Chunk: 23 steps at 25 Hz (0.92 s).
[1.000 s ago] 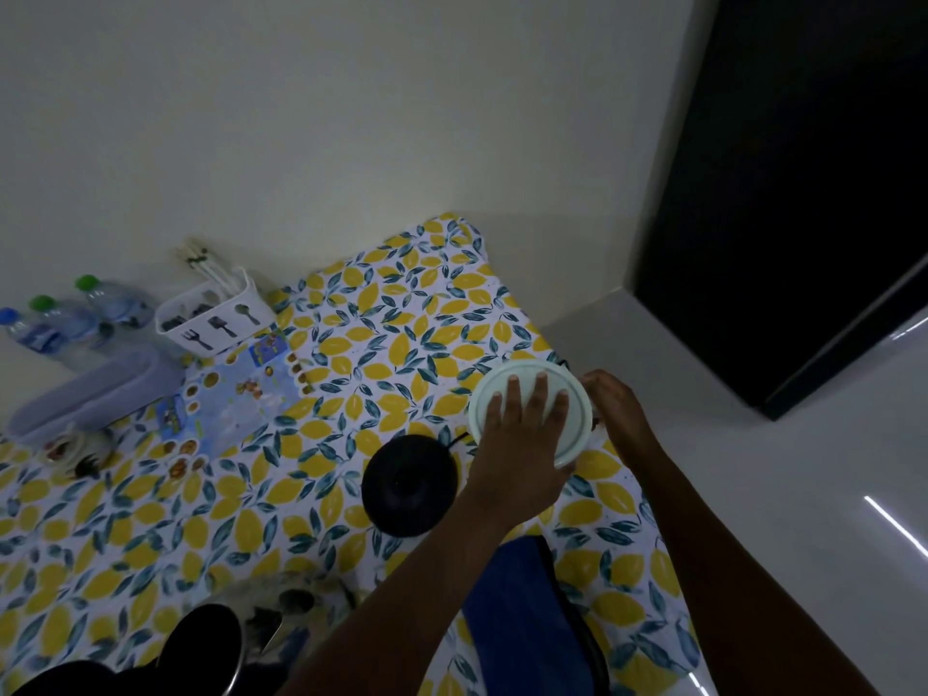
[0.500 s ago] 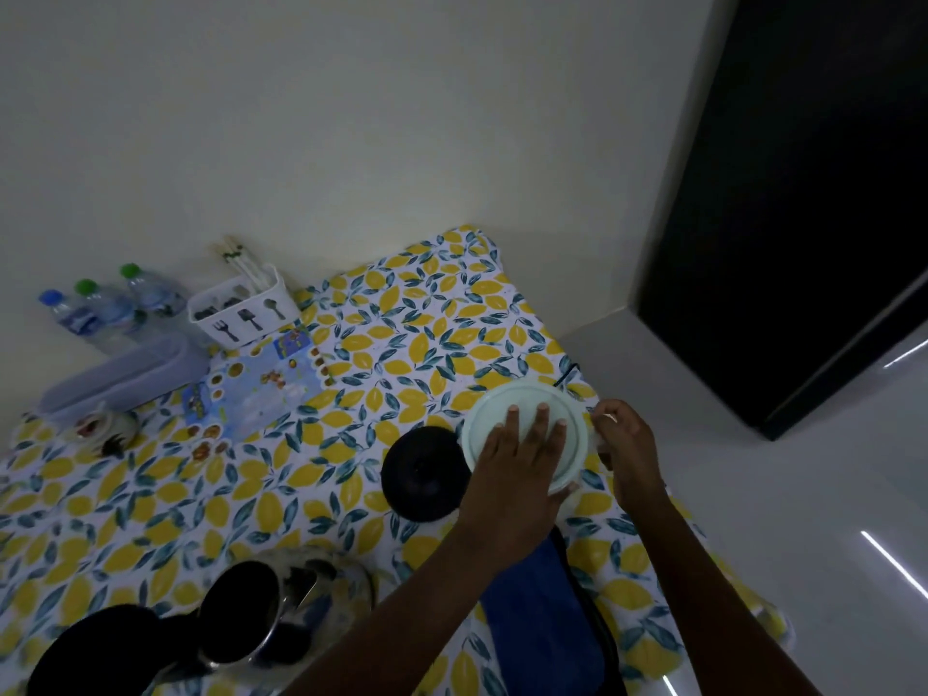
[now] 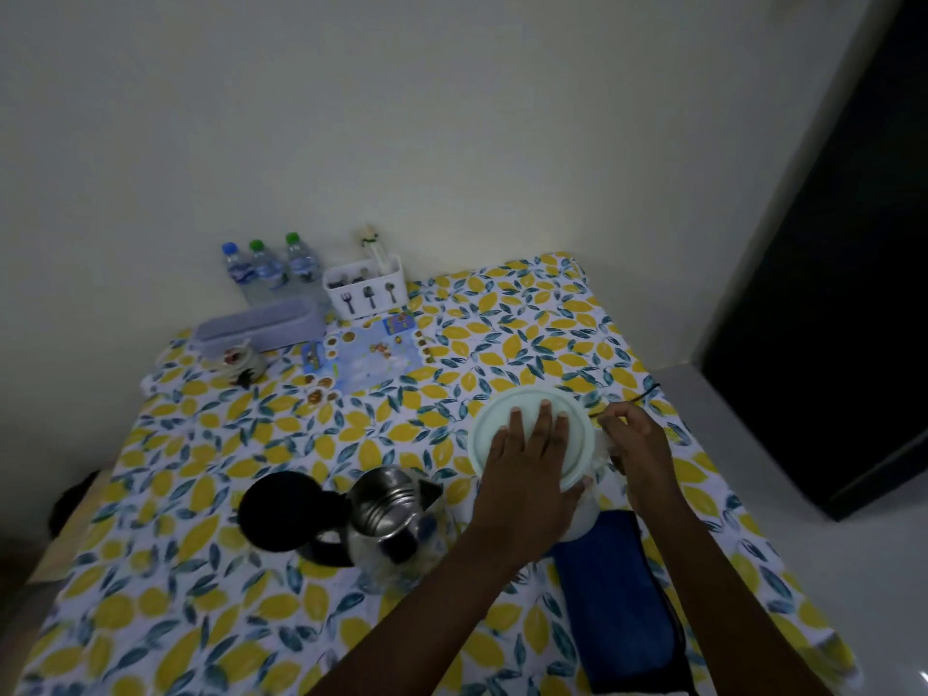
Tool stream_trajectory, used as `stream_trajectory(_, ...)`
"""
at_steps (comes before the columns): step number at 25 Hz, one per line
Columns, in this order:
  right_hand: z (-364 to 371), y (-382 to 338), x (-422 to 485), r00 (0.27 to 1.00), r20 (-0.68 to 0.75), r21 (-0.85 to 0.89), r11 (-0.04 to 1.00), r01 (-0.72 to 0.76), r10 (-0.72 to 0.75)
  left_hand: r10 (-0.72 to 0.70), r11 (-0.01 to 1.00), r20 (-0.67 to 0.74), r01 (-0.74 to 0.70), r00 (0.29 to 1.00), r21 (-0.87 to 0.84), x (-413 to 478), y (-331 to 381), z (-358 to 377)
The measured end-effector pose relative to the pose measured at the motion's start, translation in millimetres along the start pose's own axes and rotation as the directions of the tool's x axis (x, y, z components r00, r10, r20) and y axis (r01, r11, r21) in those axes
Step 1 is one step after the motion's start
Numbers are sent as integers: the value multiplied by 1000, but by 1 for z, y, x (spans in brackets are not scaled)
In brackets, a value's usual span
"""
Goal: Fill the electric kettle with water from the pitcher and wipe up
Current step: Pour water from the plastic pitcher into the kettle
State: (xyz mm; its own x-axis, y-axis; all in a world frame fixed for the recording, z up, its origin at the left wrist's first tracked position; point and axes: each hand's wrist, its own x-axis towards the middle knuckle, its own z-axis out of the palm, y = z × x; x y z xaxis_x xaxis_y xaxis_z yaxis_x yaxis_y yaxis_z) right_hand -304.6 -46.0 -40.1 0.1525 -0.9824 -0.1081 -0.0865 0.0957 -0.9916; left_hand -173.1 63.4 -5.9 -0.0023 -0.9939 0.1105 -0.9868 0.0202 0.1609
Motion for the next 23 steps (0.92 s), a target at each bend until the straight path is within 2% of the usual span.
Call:
stream_trajectory(2, 18, -11, -10, 999, 32, -25, 1000, 13, -12, -94, 995, -1, 94, 996, -22, -15, -8, -11)
stream_trajectory(5, 42, -27, -18, 997, 65, -95, 995, 38, -31, -151, 976, 15, 151, 988, -157, -26, -20, -17)
stream_trajectory(7, 56, -38, -23, 996, 79, -144, 988, 61, -50, -192, 965, -11, 186, 981, -186, -34, -29, -16)
stream_trajectory(11, 78, -58, -29, 990, 117, -272, 956, 112, -82, -245, 941, -25, 231, 969, -248, -47, -43, -23)
stream_trajectory(19, 109, -88, -30, 972, 191, -400, 894, 201, -133, -362, 882, -131, 293, 923, -370, -54, -57, -29)
stream_trajectory(23, 123, -97, -27, 963, 229, -479, 844, 241, -145, -424, 832, -114, 337, 898, -442, -54, -62, -30)
